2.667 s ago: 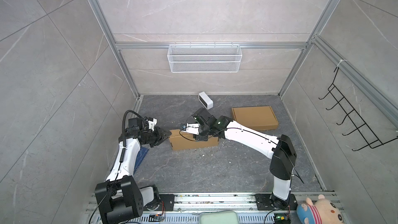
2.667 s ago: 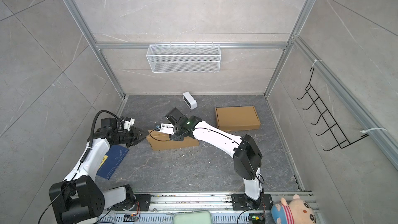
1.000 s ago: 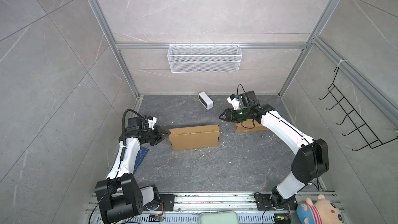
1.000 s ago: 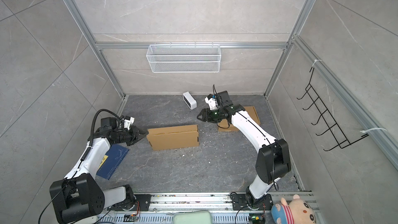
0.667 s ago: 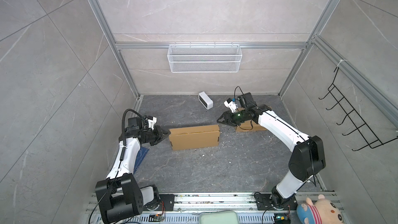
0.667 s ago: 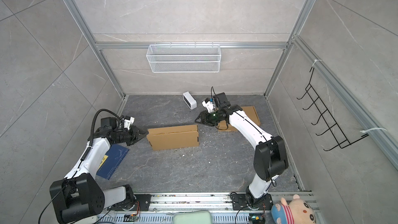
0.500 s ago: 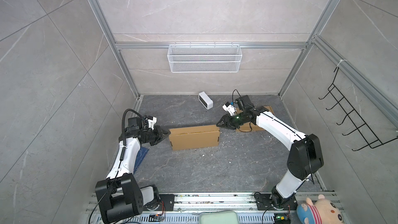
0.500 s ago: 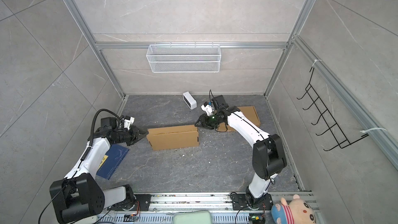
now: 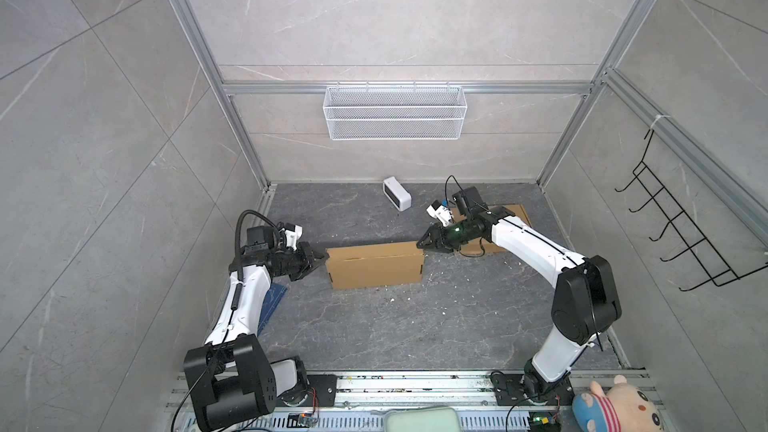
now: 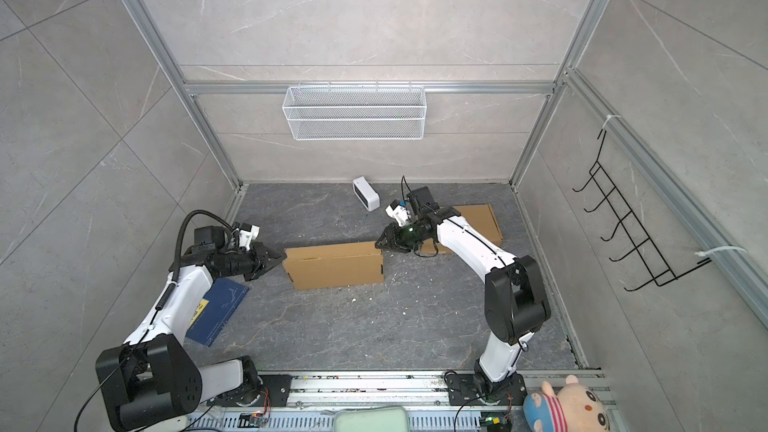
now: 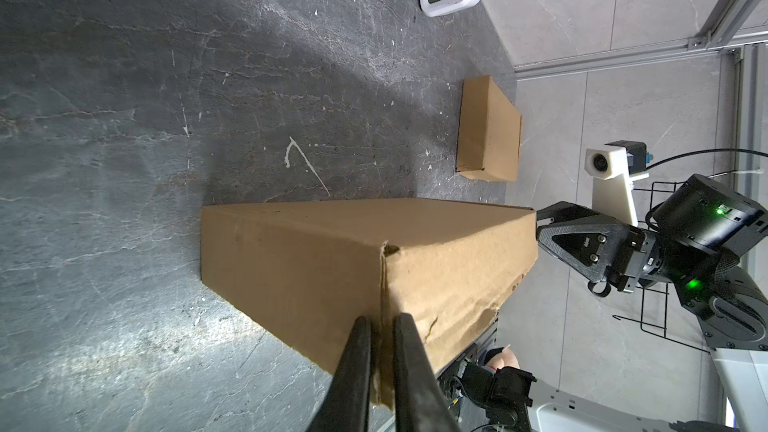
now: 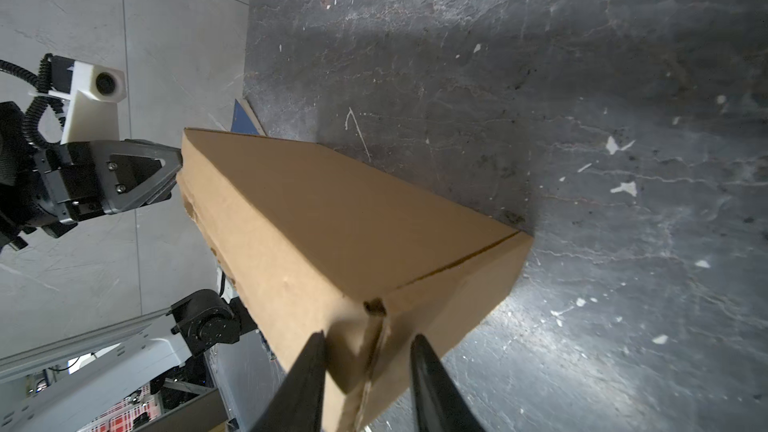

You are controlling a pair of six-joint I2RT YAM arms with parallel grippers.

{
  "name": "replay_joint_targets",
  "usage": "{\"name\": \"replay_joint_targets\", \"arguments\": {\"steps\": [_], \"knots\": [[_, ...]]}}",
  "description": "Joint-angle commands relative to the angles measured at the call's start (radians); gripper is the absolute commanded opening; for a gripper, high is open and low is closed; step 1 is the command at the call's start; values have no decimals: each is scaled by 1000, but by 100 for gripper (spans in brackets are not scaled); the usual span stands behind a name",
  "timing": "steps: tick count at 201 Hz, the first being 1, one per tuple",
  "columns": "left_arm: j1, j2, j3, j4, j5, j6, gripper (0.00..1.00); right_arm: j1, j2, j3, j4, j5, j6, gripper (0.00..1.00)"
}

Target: Fold the paper box

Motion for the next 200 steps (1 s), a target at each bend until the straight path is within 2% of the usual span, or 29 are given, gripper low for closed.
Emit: {"name": "replay_joint_targets", "arguments": {"steps": [1, 16, 45, 60, 75, 90, 107, 130, 142, 172, 200], "knots": [[2, 22, 0, -44, -79, 19, 13, 5, -32, -15, 22, -60, 24, 39], [1, 20, -3, -45, -81, 19, 13, 5, -29, -26, 13, -46, 14, 37], [2, 25, -11, -42, -87, 25, 12, 1, 23, -24, -87, 147, -60, 25], [2, 30, -13, -40, -88, 25, 12, 2, 39, -20, -95, 201, -68, 24], [2, 31, -9, -40, -87, 23, 12, 1, 36, -6, -95, 202, -71, 25], [3, 29, -4, -41, -87, 22, 12, 2, 14, 17, -89, 183, -78, 30], [2, 26, -2, -41, -85, 20, 12, 2, -23, 52, -88, 174, -113, 42], [2, 19, 0, -41, -84, 19, 12, 17, -56, 96, -89, 193, -208, 54], [1, 15, 2, -37, -85, 19, 12, 49, -63, 110, -99, 245, -315, 58], [2, 15, 11, -26, -82, 30, 12, 225, -23, 196, -163, 522, -619, 70], [1, 19, 11, -33, -85, 47, 13, 311, 66, 352, -215, 561, -746, 75]]}}
